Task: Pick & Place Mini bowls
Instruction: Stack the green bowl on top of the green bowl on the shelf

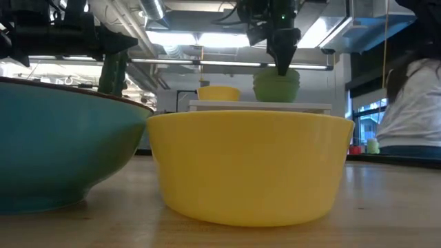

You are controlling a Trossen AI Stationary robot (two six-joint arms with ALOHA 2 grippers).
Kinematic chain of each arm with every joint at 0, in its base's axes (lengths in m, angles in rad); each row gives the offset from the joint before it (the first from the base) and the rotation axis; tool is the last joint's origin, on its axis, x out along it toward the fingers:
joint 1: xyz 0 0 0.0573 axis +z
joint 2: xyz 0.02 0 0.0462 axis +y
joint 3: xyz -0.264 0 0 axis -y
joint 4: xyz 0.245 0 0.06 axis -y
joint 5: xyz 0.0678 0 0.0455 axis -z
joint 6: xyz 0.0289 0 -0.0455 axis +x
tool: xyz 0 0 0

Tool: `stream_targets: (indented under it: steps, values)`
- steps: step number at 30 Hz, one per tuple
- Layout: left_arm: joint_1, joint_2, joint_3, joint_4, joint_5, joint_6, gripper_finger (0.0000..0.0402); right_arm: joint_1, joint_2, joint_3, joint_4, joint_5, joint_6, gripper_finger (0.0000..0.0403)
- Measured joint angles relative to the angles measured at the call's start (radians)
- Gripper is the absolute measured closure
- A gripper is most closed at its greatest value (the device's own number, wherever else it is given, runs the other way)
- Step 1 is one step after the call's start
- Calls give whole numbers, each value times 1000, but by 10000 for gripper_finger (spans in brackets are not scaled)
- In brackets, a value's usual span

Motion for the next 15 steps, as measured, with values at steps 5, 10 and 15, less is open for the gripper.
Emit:
stream_targets:
  steps: [5, 10, 15]
  values:
    - [0, 0, 0, 0, 0, 0, 400, 0, 0, 50, -3, 1, 17, 272]
    - [0, 0, 0, 0, 0, 0, 395, 0, -1, 106, -3, 3, 19, 272]
    - [0, 0, -1, 0, 0, 0, 397, 0, -2, 151, -1, -10, 23, 272]
